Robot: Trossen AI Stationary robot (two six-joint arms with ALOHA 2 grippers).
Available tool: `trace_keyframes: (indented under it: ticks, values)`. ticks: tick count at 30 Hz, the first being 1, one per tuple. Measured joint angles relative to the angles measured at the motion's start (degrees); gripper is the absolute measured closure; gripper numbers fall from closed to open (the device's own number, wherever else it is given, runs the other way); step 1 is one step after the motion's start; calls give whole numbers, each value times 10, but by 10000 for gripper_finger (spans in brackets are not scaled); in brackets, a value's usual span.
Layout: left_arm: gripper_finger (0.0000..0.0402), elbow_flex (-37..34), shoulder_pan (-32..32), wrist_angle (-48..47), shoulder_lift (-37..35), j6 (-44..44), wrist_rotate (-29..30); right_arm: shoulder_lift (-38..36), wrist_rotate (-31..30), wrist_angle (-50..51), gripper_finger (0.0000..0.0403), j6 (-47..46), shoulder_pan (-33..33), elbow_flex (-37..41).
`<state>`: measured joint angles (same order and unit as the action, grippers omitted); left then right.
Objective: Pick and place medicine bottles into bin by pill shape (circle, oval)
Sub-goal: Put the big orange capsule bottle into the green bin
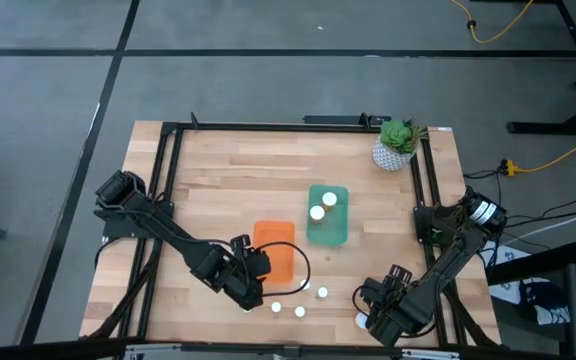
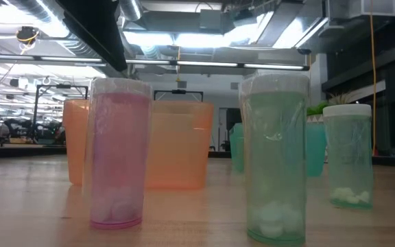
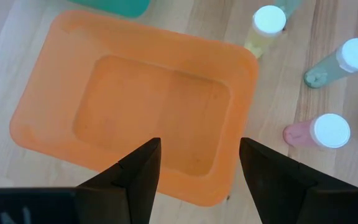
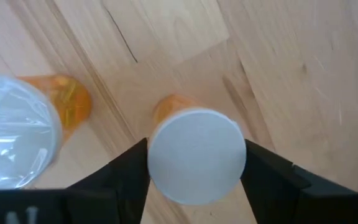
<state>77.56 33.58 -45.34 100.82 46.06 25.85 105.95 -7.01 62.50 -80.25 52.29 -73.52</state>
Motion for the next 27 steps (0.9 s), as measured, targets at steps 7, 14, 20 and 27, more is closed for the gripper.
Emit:
trace_keyframes:
  ticks: [7, 14, 20, 27]
  values:
    - [190, 0, 0, 0, 0, 0, 0, 0, 2, 20, 190, 27, -5, -13]
    - [190, 0, 0, 0, 0, 0, 0, 0, -8, 172, 192, 73, -36, -106]
    - [190, 0, 0, 0, 0, 0, 0, -1, -100, 261, 189, 149, -89, -206]
    - [190, 0, 16, -3, -3, 0, -10, -1, -155, 268, 188, 285, -175, -265]
